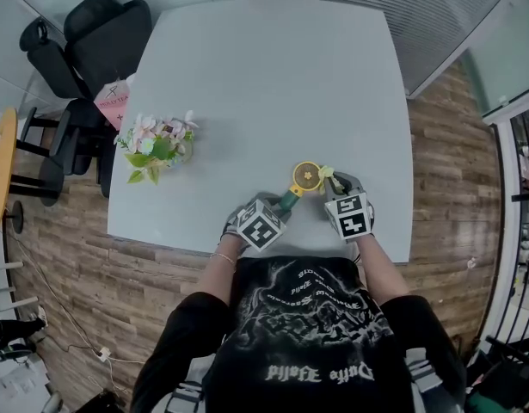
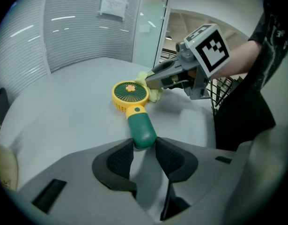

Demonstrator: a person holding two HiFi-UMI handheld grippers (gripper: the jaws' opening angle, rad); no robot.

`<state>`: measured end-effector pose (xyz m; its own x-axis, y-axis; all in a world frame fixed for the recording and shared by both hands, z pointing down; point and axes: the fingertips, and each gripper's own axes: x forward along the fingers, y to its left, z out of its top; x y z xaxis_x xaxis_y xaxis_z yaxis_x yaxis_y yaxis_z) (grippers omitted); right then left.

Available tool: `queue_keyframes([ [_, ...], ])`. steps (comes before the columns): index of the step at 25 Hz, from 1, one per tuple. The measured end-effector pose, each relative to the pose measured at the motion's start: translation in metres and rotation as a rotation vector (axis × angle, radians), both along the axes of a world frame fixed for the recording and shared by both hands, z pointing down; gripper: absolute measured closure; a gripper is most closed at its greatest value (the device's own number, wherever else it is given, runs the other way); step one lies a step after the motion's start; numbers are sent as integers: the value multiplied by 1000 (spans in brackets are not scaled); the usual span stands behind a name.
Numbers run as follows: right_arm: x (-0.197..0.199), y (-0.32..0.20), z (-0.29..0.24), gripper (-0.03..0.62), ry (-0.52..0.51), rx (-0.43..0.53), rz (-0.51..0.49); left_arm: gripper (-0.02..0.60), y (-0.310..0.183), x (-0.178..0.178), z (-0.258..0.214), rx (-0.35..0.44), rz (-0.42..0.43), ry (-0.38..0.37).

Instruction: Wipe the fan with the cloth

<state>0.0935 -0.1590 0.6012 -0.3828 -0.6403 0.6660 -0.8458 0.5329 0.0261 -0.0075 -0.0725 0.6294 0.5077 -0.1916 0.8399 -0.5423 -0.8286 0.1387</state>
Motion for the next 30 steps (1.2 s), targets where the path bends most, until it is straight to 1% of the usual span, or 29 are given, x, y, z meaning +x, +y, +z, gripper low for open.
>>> queue_keyframes([
  [4, 5, 7, 4, 565, -67, -84, -53, 414, 2, 0, 1, 2, 88, -4],
  [7, 9, 5, 5, 565, -102, -139, -96, 414, 3, -2, 2, 0, 166, -31],
  [9, 9, -2, 2, 565, -123, -165, -119, 414, 3, -2, 1, -10, 195, -40],
  [11, 5, -11, -1, 565, -129, -191, -163, 414, 3, -1, 0, -14, 203, -43],
  [17, -14, -29, 1, 565, -99, -328, -353, 414, 4, -1, 1, 3, 216, -57],
  [19, -22, -33, 0, 565, -80, -353, -414, 414, 5, -2, 1, 1, 220, -63],
  [23, -38, -37, 2, 566, 8, -379, -541, 414, 5, -3, 1, -6, 237, -74],
  [26, -51, -35, 2, 566, 84, -426, -667, 414, 2, -5, 0, 26, 263, -98],
  [28, -62, -33, 1, 566, 116, -445, -737, 414, 0, -5, 0, 48, 269, -111],
  [30, -76, -27, 1, 566, 132, -468, -804, 414, -1, -5, -1, 31, 258, -102],
])
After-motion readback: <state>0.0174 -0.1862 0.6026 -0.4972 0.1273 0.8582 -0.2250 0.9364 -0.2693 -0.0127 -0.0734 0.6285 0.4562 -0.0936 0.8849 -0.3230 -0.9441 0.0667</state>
